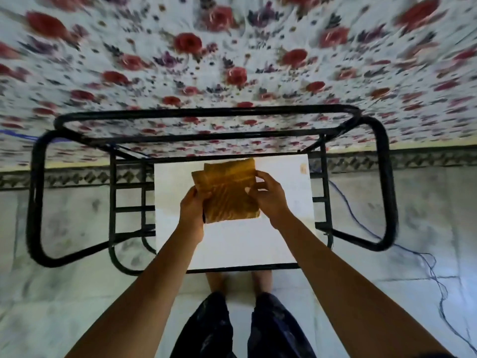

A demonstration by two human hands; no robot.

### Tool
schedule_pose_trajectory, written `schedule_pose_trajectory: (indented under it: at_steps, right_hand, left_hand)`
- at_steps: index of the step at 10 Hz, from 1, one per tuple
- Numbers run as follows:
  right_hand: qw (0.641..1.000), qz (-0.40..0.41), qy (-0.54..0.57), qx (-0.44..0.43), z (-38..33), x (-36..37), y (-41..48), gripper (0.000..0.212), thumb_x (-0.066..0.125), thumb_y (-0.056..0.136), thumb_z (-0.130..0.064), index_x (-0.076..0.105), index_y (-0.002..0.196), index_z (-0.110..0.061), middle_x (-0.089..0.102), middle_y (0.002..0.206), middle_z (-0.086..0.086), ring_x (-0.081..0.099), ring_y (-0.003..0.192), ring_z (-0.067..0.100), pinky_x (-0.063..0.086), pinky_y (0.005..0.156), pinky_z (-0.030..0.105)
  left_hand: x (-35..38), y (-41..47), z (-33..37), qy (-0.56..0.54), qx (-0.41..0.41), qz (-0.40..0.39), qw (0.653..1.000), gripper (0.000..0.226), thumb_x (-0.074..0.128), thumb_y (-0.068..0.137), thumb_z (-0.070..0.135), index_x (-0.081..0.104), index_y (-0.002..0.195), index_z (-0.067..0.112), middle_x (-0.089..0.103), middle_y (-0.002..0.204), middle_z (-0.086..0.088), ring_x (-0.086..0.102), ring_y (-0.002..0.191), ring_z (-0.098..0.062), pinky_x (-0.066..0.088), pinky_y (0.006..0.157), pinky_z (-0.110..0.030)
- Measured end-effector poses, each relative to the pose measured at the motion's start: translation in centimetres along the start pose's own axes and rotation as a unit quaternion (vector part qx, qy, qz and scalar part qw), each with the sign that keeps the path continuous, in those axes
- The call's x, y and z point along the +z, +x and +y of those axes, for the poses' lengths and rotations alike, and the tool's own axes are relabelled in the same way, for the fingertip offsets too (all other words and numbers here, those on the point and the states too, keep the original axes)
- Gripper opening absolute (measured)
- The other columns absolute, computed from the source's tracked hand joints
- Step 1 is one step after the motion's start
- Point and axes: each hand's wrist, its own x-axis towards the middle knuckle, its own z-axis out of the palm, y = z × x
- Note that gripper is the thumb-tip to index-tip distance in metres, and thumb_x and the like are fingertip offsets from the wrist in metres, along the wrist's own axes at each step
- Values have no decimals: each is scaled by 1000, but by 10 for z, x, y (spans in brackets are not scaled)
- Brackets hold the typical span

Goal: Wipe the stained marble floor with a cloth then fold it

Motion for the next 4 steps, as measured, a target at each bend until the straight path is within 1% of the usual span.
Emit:
schedule_pose_trajectory:
  at_steps: [1, 2, 3, 4]
  right_hand:
    - [998, 19, -48, -28, 7, 3, 9, 46, 66, 85, -17, 53, 129, -18, 61, 123, 5, 58, 102, 20, 47, 84, 29]
    - [987, 54, -144, -56, 8, 8, 8, 49, 66, 85, -25, 50, 131, -20, 62, 123, 4, 60, 103, 21, 48, 86, 32]
    - [980, 55, -188, -43, 3, 9, 4, 52, 64, 87, -29, 46, 135, -20, 59, 126, 8, 58, 111, 28, 49, 92, 40]
    - [981, 35, -190, -15, -3, 4, -10, 57, 62, 88, -28, 39, 139, -19, 54, 131, 9, 56, 114, 27, 50, 94, 42]
  left_hand:
    - [-3, 8, -6, 63, 27, 13, 998, 15, 56, 90, 10, 57, 105, 11, 62, 103, -12, 60, 93, -28, 52, 76, -38]
    - [-4, 7, -3, 222, 105, 38, 969, 19, 60, 89, 16, 57, 105, 8, 62, 97, -7, 59, 91, -25, 50, 73, -35]
    - [-8, 1, 7, 351, 146, 49, 924, 32, 64, 87, 27, 57, 111, 7, 63, 102, -6, 59, 92, -24, 48, 77, -33]
    - [-16, -9, 20, 399, 121, 8, 909, 48, 65, 86, 34, 52, 125, 9, 61, 120, -10, 59, 107, -29, 49, 92, -43]
